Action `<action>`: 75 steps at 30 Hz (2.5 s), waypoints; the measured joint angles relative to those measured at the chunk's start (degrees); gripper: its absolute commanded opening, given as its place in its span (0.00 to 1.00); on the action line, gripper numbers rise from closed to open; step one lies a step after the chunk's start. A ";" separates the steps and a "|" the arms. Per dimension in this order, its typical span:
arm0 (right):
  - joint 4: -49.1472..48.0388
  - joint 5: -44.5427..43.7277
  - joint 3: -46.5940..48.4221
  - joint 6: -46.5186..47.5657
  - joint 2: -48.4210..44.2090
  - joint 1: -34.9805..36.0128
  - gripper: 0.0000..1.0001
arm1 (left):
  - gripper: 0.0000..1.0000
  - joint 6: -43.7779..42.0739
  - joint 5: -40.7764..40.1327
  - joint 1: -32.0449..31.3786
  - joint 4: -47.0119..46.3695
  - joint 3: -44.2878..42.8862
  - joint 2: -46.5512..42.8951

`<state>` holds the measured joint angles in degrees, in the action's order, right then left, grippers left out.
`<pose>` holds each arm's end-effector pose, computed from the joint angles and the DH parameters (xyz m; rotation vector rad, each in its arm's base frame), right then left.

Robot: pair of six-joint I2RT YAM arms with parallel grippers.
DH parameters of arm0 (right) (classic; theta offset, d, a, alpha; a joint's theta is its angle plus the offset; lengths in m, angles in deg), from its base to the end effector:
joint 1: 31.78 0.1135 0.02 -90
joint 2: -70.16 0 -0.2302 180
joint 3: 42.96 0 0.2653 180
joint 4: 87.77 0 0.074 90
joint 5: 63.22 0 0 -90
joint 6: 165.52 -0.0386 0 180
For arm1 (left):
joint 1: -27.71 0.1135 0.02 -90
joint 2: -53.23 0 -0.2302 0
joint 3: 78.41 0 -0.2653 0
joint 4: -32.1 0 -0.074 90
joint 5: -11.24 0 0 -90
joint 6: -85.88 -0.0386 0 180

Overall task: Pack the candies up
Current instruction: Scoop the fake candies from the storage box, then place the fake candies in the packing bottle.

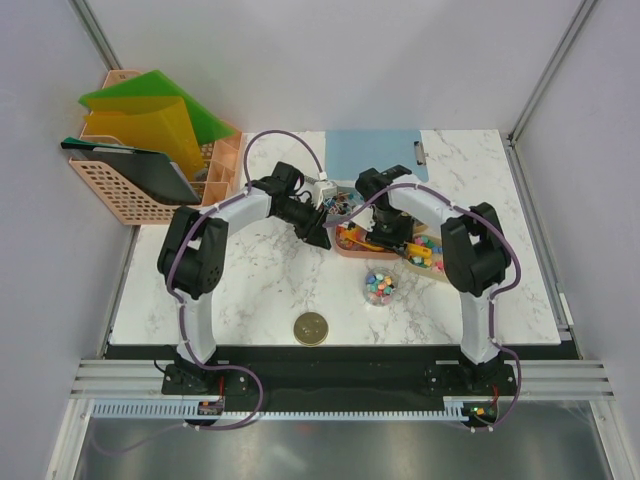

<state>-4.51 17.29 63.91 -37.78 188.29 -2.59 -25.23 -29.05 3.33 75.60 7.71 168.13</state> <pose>0.3348 0.1797 0.1530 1.6853 -2.5315 0.2428 0.3587 -0.1949 0.1378 1.2030 2.1952 -1.1689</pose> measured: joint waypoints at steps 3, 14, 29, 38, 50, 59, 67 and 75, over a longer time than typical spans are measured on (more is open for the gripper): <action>0.04 2.47 -0.59 -0.04 -0.66 -1.14 0.53 | 0.35 0.00 -0.02 0.04 0.13 0.00 -0.31; -0.76 6.93 -1.36 -0.31 -1.55 -4.26 0.06 | 0.34 0.00 -0.09 0.04 0.76 0.00 -0.68; -6.97 6.12 -5.51 2.05 -6.40 -4.70 0.00 | 0.35 -0.74 -1.88 0.33 1.46 0.59 -1.33; -10.12 8.37 -12.59 6.75 -15.17 -6.45 0.00 | 0.44 -2.82 -5.27 1.84 2.47 0.59 -3.67; -6.58 9.68 -23.58 23.23 -37.64 -9.94 0.00 | 1.00 0.37 -32.02 2.43 -2.82 0.57 -6.32; 1.66 2.97 -25.55 33.29 -40.33 -9.01 0.00 | 1.00 4.39 -49.99 2.38 -5.03 0.57 -6.32; 4.46 -5.18 -25.18 32.98 -36.41 -2.16 0.00 | 1.00 8.07 -57.66 2.38 -5.03 0.20 -6.29; 5.95 -14.56 -22.99 30.36 -31.67 1.81 0.00 | 1.00 10.05 -61.72 2.38 -5.27 -1.49 -6.29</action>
<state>1.43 2.73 40.92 -7.43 156.62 -0.78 -15.17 -90.77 5.71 70.34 6.22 161.83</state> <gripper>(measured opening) 0.311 0.996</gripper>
